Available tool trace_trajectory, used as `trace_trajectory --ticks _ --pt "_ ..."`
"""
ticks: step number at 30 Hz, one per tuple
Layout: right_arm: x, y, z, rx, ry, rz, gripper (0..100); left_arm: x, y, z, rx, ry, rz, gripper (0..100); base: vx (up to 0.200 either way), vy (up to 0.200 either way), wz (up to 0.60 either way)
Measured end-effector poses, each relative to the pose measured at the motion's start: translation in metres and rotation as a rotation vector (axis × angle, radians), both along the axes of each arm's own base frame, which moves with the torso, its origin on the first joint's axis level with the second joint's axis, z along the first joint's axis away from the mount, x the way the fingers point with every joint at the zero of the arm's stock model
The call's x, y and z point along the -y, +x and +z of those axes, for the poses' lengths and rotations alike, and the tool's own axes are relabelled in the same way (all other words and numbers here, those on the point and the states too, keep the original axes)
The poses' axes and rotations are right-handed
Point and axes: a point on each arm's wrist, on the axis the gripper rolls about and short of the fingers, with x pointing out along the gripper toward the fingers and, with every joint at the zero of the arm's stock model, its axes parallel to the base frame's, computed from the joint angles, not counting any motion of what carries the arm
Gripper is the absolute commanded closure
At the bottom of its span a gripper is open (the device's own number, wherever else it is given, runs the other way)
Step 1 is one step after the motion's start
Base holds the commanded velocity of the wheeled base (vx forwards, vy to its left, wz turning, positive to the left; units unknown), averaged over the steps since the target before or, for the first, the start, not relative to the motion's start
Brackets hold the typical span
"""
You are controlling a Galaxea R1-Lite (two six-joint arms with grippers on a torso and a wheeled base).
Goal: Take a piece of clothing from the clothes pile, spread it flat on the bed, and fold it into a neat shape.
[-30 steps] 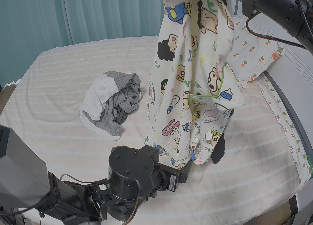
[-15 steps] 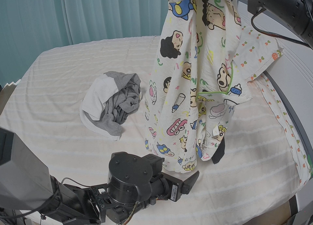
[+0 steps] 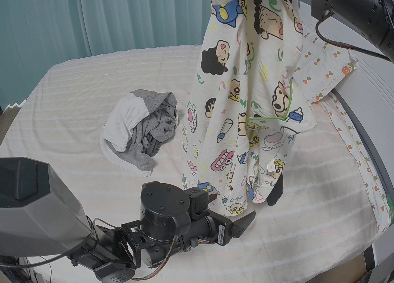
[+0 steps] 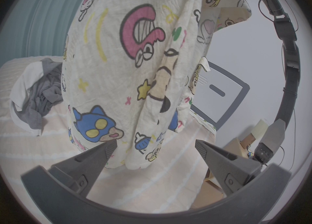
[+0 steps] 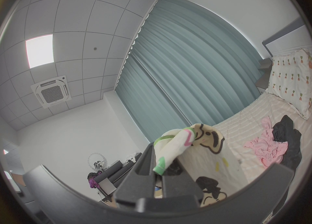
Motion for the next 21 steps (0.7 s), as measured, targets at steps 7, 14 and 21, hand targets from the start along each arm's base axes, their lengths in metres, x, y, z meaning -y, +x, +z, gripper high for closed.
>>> trace_trajectory --ticks 7,14,21 --pt "-0.001 0.001 -0.001 -0.004 -0.003 0.0 100 0.0 0.003 -0.003 -0.015 0.0 -0.051 100 0.0 0.0 0.0" --pt "-0.004 0.003 0.0 -0.001 0.0 0.0 100 -0.001 0.01 -0.008 0.03 0.05 -0.05 100 0.0 0.0 0.0" --pt "-0.006 0.005 0.002 0.005 0.007 0.001 100 -0.004 0.015 -0.013 0.052 0.05 -0.034 100 0.0 0.0 0.0"
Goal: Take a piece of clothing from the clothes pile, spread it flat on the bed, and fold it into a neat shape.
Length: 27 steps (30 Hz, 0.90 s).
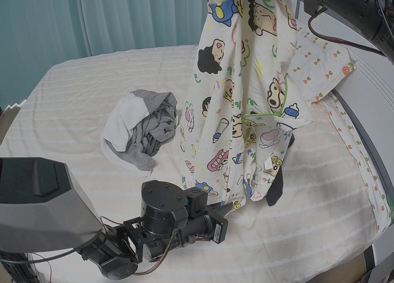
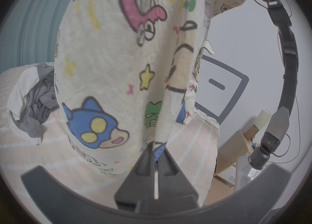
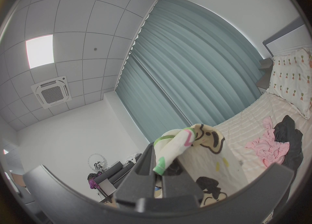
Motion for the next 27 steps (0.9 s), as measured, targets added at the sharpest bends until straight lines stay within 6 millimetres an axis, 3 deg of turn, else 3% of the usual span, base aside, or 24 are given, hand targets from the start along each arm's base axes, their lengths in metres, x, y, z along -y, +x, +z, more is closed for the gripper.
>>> trace_trajectory --ticks 11,17,22,27 --pt "0.012 0.013 -0.002 -0.006 -0.006 -0.069 100 -0.025 -0.021 0.01 -0.006 -0.006 0.003 100 0.0 0.0 0.0" --pt "0.03 0.029 -0.01 -0.024 -0.025 -0.153 100 -0.05 -0.032 0.038 0.038 -0.074 0.071 100 0.0 0.0 0.0" --pt "0.048 0.035 -0.014 -0.036 -0.036 -0.222 100 -0.074 -0.025 0.061 0.112 -0.123 0.258 100 0.0 0.0 0.0" --pt "0.068 0.036 -0.027 -0.067 -0.064 -0.286 100 -0.098 -0.016 0.096 0.216 -0.22 0.383 100 0.0 0.0 0.0"
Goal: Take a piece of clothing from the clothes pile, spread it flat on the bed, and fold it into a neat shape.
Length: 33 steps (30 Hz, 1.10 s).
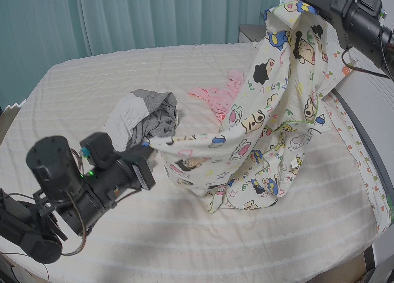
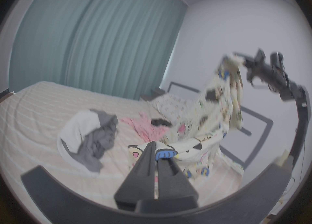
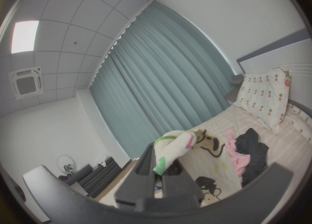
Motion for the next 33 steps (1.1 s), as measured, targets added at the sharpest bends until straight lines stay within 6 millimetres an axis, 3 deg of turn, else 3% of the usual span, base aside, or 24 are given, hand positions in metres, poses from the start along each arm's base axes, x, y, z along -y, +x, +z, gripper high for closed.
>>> trace_trajectory --ticks 11,19,23,26,33 --pt "0.045 -0.028 0.005 0.048 -0.007 -0.047 100 -0.026 0.001 0.094 0.287 -0.163 0.19 100 0.0 0.0 0.0" --pt "0.063 -0.055 0.028 0.12 0.014 -0.052 100 -0.046 -0.019 0.159 0.516 -0.144 0.321 100 0.0 0.0 0.0" --pt "0.068 -0.067 0.033 0.144 0.022 -0.035 100 -0.053 -0.029 0.169 0.551 -0.161 0.341 100 0.0 0.0 0.0" --pt "0.068 -0.07 0.023 0.118 0.01 -0.017 100 -0.055 -0.033 0.162 0.531 -0.148 0.348 100 0.0 0.0 0.0" --pt "0.067 -0.079 0.005 0.067 0.007 0.061 100 -0.058 -0.039 0.144 0.487 -0.112 0.349 100 -0.2 0.0 0.0"
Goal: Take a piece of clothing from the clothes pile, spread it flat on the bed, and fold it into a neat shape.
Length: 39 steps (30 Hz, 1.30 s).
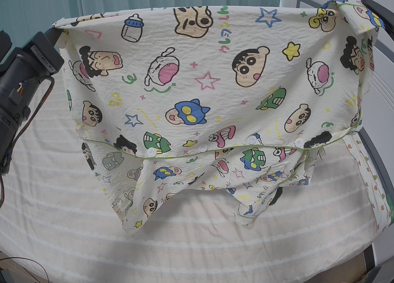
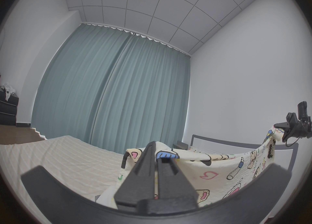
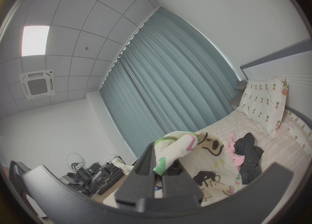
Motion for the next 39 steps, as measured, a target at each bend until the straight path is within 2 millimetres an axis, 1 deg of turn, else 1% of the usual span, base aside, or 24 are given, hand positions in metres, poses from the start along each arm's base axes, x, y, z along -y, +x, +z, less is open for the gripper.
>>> trace_trajectory --ticks 4,8,13,20,25,30,39 --pt "0.0 -0.009 0.003 0.004 0.026 0.058 100 -0.001 -0.002 -0.001 0.0 -0.001 0.0 100 -0.2 0.0 0.0" --pt "0.001 -0.014 0.004 0.011 0.031 0.078 100 -0.003 -0.005 -0.002 -0.002 0.0 0.0 100 -0.2 0.0 0.0" --pt "0.002 -0.017 0.005 0.019 0.033 0.087 100 -0.005 -0.008 -0.013 -0.042 0.026 -0.001 100 0.0 0.0 0.0" --pt "0.002 -0.019 0.005 0.019 0.033 0.099 100 -0.009 -0.015 -0.017 -0.047 0.03 0.0 100 0.0 0.0 0.0" --pt "0.001 -0.019 0.004 0.015 0.03 0.101 100 -0.012 -0.019 -0.019 -0.06 0.038 0.001 100 0.0 0.2 0.0" --pt "0.001 -0.019 0.003 0.013 0.029 0.102 100 -0.015 -0.023 -0.017 -0.054 0.036 0.003 100 0.0 0.2 0.0" --pt "0.0 -0.017 0.002 0.007 0.025 0.101 100 -0.018 -0.023 -0.013 -0.044 0.031 0.014 100 0.0 0.2 0.0"
